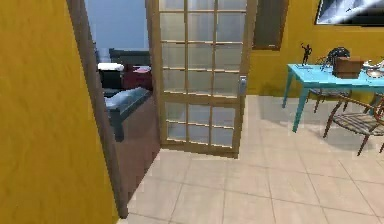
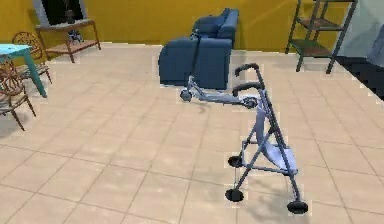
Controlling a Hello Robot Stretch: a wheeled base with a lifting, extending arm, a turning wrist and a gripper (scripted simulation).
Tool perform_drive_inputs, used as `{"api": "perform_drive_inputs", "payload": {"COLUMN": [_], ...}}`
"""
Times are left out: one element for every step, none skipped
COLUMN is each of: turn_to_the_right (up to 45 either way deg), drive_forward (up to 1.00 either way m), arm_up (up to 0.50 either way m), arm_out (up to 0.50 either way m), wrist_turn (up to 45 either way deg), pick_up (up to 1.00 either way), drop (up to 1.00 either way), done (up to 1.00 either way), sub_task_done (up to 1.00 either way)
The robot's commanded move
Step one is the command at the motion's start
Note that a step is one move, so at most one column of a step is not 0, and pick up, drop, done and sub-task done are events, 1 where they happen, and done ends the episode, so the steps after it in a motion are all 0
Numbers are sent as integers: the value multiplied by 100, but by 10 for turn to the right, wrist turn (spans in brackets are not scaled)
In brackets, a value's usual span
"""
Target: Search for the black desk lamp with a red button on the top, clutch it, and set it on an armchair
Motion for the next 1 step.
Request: {"api": "perform_drive_inputs", "payload": {"turn_to_the_right": [0], "drive_forward": [100], "arm_up": [0], "arm_out": [0], "wrist_turn": [0], "pick_up": [0], "drop": [0], "done": [0], "sub_task_done": [0]}}
